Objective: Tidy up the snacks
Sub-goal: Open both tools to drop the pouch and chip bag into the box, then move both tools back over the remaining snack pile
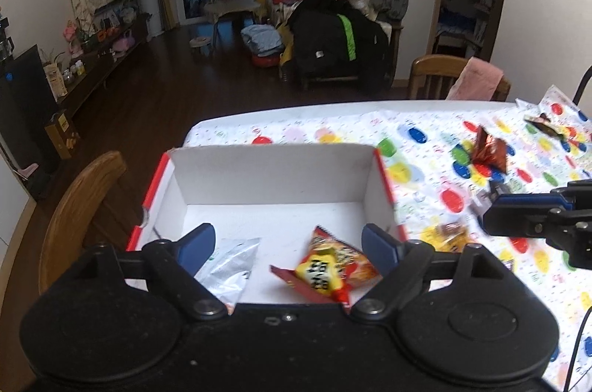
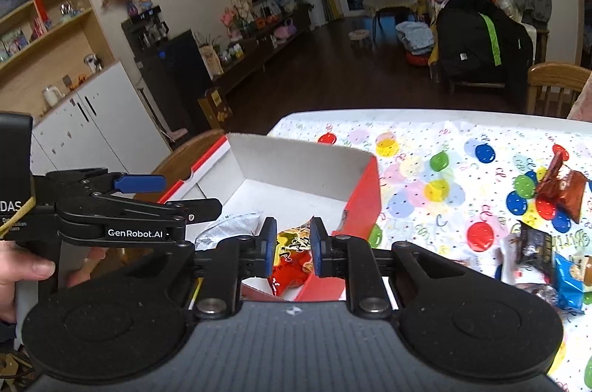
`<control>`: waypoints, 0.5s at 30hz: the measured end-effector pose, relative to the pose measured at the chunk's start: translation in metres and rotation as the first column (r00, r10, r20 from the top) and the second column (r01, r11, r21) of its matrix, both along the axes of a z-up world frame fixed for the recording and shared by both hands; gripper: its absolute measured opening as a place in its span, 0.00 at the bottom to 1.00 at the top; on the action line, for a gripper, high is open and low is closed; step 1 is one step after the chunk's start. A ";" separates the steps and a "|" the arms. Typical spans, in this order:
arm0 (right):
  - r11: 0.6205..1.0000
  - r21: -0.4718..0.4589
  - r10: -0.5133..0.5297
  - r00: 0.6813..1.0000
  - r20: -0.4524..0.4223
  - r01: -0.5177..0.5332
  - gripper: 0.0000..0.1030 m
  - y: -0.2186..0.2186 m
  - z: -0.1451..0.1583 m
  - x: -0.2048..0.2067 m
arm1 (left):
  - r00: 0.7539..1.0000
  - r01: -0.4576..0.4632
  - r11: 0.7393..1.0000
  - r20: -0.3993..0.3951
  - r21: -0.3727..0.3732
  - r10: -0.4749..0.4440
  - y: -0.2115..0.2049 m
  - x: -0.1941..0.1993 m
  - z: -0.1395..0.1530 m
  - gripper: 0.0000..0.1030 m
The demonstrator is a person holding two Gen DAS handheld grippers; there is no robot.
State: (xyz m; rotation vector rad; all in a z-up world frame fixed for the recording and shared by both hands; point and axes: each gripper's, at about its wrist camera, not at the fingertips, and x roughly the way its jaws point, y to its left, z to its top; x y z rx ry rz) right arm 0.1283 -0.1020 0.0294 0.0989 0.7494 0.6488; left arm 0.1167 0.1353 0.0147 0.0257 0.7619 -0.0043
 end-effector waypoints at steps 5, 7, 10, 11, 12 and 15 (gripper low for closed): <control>0.998 0.014 -0.054 0.998 0.025 0.053 0.19 -0.038 0.006 -0.008 | 0.999 0.033 0.999 0.033 -0.004 -0.033 -0.024 -0.007 0.005 0.86; 0.997 0.017 -0.080 0.996 0.028 0.079 0.28 -0.055 0.006 -0.011 | 0.998 0.046 0.999 0.038 -0.005 -0.045 -0.034 -0.008 0.005 0.87; 0.993 0.024 -0.114 0.993 0.038 0.114 0.55 -0.080 0.005 -0.015 | 0.998 0.059 0.998 0.037 -0.019 -0.058 -0.050 -0.009 0.002 0.88; 0.992 0.028 -0.121 0.992 0.035 0.120 0.64 -0.088 0.003 -0.016 | 0.998 0.062 0.998 0.036 -0.026 -0.061 -0.055 -0.009 0.002 0.88; 0.991 0.032 -0.130 0.991 0.034 0.129 0.65 -0.096 0.002 -0.016 | 0.997 0.066 0.997 0.035 -0.031 -0.065 -0.059 -0.010 0.001 0.88; 0.986 0.020 -0.165 0.985 0.040 0.165 0.66 -0.121 0.000 -0.020 | 0.996 0.083 0.996 0.036 -0.043 -0.081 -0.075 -0.010 -0.003 0.90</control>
